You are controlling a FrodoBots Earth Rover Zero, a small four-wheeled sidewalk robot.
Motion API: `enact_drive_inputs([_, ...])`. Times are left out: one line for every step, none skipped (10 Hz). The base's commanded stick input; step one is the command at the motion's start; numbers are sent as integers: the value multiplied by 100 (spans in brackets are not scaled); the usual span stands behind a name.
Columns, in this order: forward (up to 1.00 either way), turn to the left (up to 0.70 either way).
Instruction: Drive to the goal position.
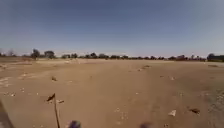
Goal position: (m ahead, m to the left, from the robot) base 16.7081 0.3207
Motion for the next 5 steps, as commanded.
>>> enact_drive_inputs([70,0])
enact_drive_inputs([70,0])
enact_drive_inputs([70,0])
enact_drive_inputs([70,0])
enact_drive_inputs([70,0])
